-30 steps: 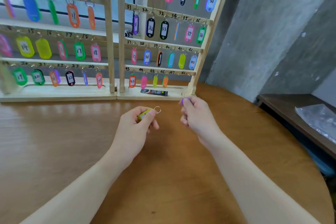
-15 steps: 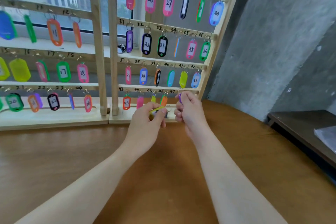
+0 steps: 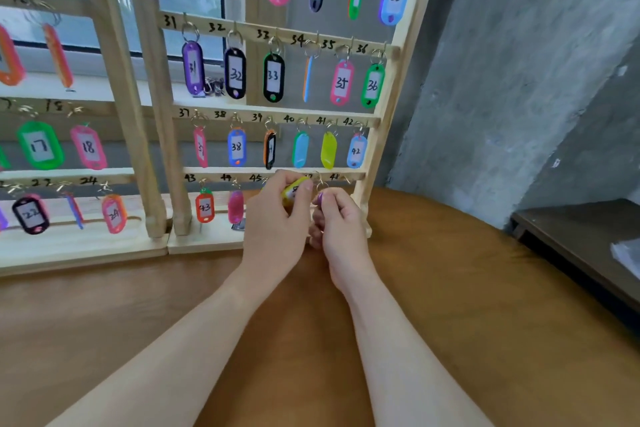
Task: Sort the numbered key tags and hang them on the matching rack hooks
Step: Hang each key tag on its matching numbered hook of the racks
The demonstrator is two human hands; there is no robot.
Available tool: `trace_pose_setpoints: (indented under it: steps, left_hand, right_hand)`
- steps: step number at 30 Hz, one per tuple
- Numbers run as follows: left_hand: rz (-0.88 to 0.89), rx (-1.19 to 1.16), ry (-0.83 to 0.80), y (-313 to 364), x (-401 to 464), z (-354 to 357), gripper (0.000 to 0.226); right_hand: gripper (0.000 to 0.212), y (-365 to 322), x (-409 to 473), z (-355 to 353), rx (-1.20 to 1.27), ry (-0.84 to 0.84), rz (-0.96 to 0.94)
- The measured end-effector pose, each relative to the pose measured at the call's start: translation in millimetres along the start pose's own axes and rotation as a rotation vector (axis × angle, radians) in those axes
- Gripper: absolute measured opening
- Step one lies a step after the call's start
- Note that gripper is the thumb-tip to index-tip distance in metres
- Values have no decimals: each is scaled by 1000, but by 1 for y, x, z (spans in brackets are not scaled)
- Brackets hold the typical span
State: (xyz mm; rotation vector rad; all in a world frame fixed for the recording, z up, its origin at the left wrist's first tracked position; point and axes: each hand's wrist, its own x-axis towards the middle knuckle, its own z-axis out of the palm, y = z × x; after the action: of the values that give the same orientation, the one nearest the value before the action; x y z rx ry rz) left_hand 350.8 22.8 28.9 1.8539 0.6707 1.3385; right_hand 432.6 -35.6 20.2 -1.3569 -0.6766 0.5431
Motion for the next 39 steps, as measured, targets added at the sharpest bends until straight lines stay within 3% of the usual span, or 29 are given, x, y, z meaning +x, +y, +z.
trace_pose_setpoints:
  steps: [4, 9, 25, 29, 35, 39]
  left_hand:
    - [-2, 0, 28, -10, -1, -1, 10]
    - [-16, -15, 21, -18, -1, 0, 11]
    - [9, 45, -19, -9, -3, 8, 11]
    - [-14, 33, -28, -9, -1, 9, 14]
    - [-2, -59, -55, 5, 3, 6, 12]
    - [-11, -63, -72, 5, 5, 6, 14]
  right_hand:
    - [31, 1, -5, -2, -106, -49, -72]
    - [29, -8, -3, -6, -27, -20, -131]
    - [31, 2, 2, -9, 60, -22, 87]
    - [24, 2, 3, -11, 105, 69, 109]
    - [22, 10, 5, -6, -261, 268, -111]
    - [28, 11, 5, -7, -329, 386, -171]
